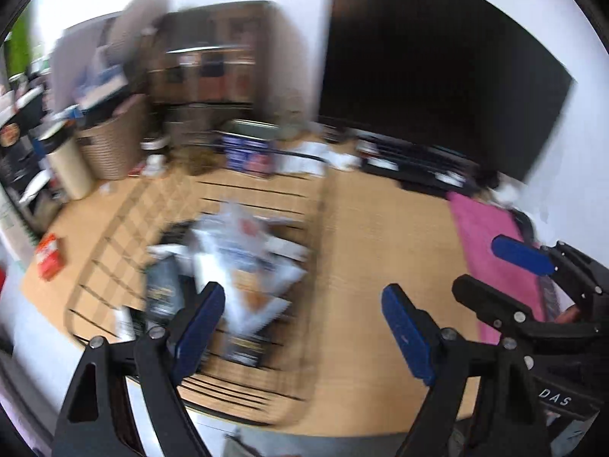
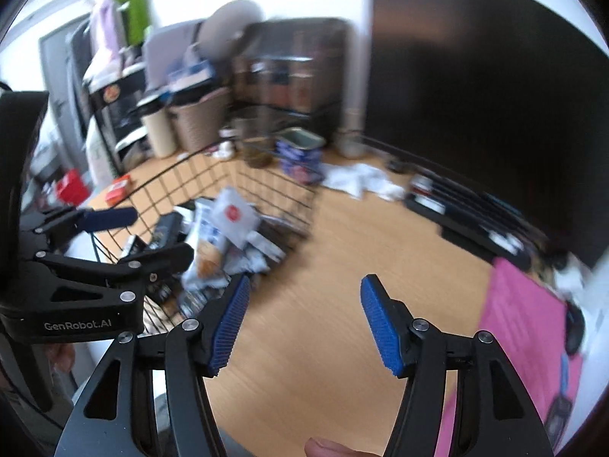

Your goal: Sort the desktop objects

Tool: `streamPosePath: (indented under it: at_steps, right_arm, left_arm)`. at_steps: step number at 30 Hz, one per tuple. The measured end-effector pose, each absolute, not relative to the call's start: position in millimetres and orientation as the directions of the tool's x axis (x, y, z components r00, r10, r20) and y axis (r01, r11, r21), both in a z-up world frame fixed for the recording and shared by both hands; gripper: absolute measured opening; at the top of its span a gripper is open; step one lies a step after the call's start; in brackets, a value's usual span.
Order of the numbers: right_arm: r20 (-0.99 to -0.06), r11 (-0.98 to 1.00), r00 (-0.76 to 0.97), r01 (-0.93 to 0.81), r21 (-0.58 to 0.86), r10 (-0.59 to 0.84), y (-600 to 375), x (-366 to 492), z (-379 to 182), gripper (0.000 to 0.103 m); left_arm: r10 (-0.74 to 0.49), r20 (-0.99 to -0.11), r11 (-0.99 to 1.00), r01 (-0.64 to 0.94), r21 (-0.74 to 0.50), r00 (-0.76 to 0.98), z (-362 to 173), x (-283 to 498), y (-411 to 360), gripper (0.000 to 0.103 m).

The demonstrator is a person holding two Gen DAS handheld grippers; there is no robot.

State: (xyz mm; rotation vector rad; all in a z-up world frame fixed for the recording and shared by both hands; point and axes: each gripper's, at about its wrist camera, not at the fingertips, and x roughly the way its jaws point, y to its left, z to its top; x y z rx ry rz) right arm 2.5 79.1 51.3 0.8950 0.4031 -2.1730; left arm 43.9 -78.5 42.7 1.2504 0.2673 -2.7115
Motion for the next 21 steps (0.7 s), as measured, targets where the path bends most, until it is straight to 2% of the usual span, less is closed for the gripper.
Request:
streamPosePath:
  at_steps: [8,13,21]
  right_arm:
    - [-0.716,-0.784,-0.538,0.621,0.02,-0.444,177,20,37,0.065]
    - [-0.687,-0.794,-0.578,0.608,0.0,-0.441,188,22,42,0.065]
    - [-0.705,-0.797,-0.559,0.604,0.016,-0.437,180,7,33,0.065]
  left_arm:
    - [-0.074,-0.752,-0.99,0.138,-0.023,-0.655,33,65,-13,0.086]
    - [-0.071,-0.742,-0.992,0.127,-0.018,-0.667,36,69,-3,0.086]
    - [-0.062,-0.775,-0.992,0.125,-0.022,-0.629,17,54,-11,0.088]
